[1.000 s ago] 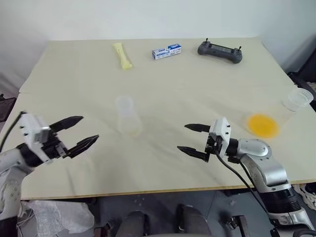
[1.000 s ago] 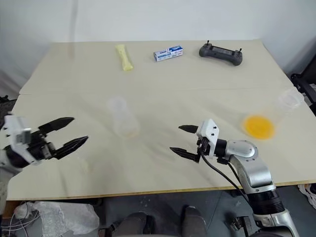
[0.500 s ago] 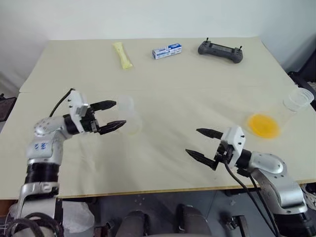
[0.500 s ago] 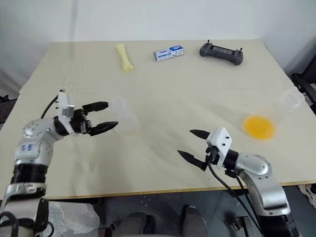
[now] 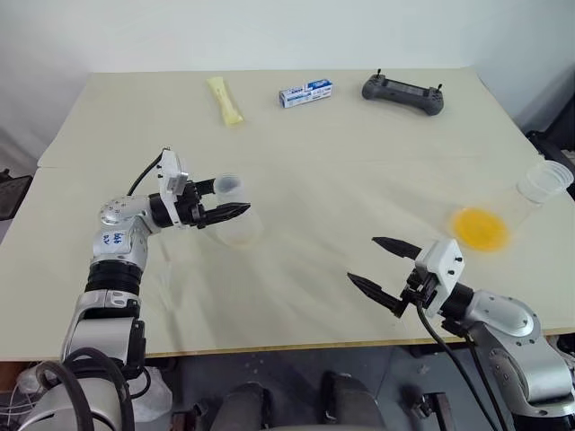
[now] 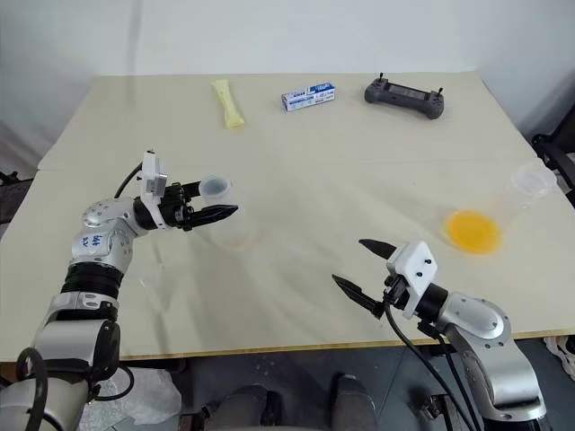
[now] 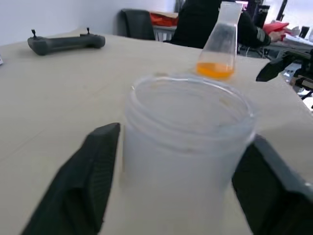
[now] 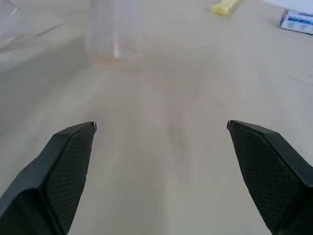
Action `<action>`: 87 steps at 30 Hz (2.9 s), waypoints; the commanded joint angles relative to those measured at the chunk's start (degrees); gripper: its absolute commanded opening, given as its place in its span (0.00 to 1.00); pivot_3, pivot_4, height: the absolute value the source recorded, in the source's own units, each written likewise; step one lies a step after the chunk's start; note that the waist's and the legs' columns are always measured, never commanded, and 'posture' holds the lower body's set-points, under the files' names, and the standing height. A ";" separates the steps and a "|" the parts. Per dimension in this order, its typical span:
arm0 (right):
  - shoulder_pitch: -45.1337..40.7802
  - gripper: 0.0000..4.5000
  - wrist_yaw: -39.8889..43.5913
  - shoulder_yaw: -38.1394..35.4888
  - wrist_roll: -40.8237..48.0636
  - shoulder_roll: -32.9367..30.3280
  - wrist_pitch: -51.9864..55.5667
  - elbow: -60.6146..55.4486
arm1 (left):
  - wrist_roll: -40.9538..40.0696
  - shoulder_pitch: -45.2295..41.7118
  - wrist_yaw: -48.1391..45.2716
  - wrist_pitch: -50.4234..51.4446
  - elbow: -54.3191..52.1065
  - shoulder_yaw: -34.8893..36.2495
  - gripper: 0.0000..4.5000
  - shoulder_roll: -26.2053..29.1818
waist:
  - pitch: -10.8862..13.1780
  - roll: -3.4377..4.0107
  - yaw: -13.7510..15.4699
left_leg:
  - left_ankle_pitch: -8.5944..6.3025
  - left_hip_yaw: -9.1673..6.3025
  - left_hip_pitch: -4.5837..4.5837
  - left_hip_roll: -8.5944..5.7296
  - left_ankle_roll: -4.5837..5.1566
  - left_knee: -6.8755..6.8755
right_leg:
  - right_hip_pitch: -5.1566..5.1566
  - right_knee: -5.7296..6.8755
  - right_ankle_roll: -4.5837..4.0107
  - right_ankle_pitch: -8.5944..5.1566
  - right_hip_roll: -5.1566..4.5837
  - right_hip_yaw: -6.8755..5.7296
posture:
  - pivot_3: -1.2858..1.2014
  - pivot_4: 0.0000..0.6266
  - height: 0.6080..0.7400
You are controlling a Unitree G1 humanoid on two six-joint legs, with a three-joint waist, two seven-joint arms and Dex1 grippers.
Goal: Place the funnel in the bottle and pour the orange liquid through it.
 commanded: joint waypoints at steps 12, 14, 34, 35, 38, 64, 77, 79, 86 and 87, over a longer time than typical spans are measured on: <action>0.68 1.00 2.00 -5.69 6.38 -3.55 1.52 -3.88 | -0.14 -9.23 -7.49 2.06 -2.84 -2.72 0.54 -7.26 | 0.04 -0.06 1.12 | 0.01 -0.04 -0.14 -0.03 0.04 0.22 | 0.00 -0.01 0.04 0.02 -0.01 0.01 | 0.52 0.24 1.00; 0.87 1.00 2.83 -5.96 6.58 -4.53 1.35 -3.69 | 0.42 -9.52 -7.91 1.39 -2.80 -3.88 0.54 -9.06 | 0.04 -0.06 1.09 | 0.01 -0.03 -0.15 -0.03 0.04 0.23 | 0.00 -0.02 0.04 0.03 0.00 0.01 | 0.52 0.24 1.00; 7.14 1.00 -4.23 -6.29 4.62 -1.61 -0.09 -8.90 | 5.72 -9.22 -6.24 -2.24 0.13 -8.98 0.62 -17.52 | 0.06 -0.10 1.25 | 0.00 -0.05 -0.27 -0.02 0.07 0.41 | -0.01 -0.05 0.05 0.03 0.01 0.00 | 0.52 0.24 1.00; 7.07 1.00 -4.30 -6.25 4.58 -1.65 -0.14 -8.82 | 5.92 -9.12 -5.89 -1.91 0.00 -9.10 0.69 -17.46 | 0.06 -0.10 1.24 | 0.00 -0.05 -0.28 -0.02 0.07 0.42 | -0.01 -0.05 0.05 0.03 0.01 0.00 | 0.52 0.24 1.00; 6.71 1.00 -4.39 -6.20 4.56 -1.83 -0.26 -8.50 | 6.87 -8.83 -4.82 -1.92 -0.01 -9.53 0.87 -17.30 | 0.06 -0.10 1.20 | 0.00 -0.05 -0.29 -0.01 0.07 0.43 | -0.01 -0.05 0.04 0.03 0.02 0.00 | 0.52 0.24 1.00; 2.90 1.00 -2.18 -5.70 3.60 -2.67 -0.50 -5.37 | 7.45 -10.42 -1.07 -3.24 5.43 -6.97 0.99 -14.45 | 0.06 -0.09 1.21 | -0.01 -0.11 -0.41 -0.01 0.11 0.65 | -0.02 -0.01 0.05 0.03 0.02 -0.05 | 0.52 0.24 1.00; 1.43 1.00 -0.35 -5.74 3.78 -3.23 -0.30 -4.25 | 5.99 -11.04 -3.56 0.63 3.97 -4.00 0.99 -6.72 | 0.06 -0.09 1.00 | -0.01 -0.26 -0.71 -0.03 0.11 0.81 | -0.16 0.02 0.08 0.04 0.02 -0.17 | 0.52 0.24 1.00; 1.45 1.00 0.71 -5.78 3.90 -3.77 -0.33 -3.80 | 5.76 -10.47 -3.62 1.72 2.66 -2.63 0.99 -2.84 | 0.06 -0.09 0.95 | -0.01 -0.27 -0.71 -0.01 0.11 0.80 | -0.19 0.04 0.08 0.04 0.03 -0.17 | 0.52 0.24 1.00; -2.94 1.00 4.64 -3.95 4.66 -5.10 0.05 0.58 | 2.09 -0.88 -1.78 10.05 -11.57 3.19 0.99 8.67 | 0.05 -0.08 0.28 | -0.02 -0.36 -0.69 0.02 0.10 0.78 | -0.23 0.14 0.08 0.04 0.01 -0.17 | 0.52 0.24 1.00; -4.15 1.00 5.35 -3.36 4.60 -5.16 -0.01 1.73 | 1.25 1.61 -0.61 11.77 -14.82 4.64 0.99 10.07 | 0.05 -0.08 0.44 | -0.02 -0.38 -0.69 0.02 0.10 0.79 | -0.22 0.13 0.08 0.04 0.00 -0.16 | 0.52 0.24 1.00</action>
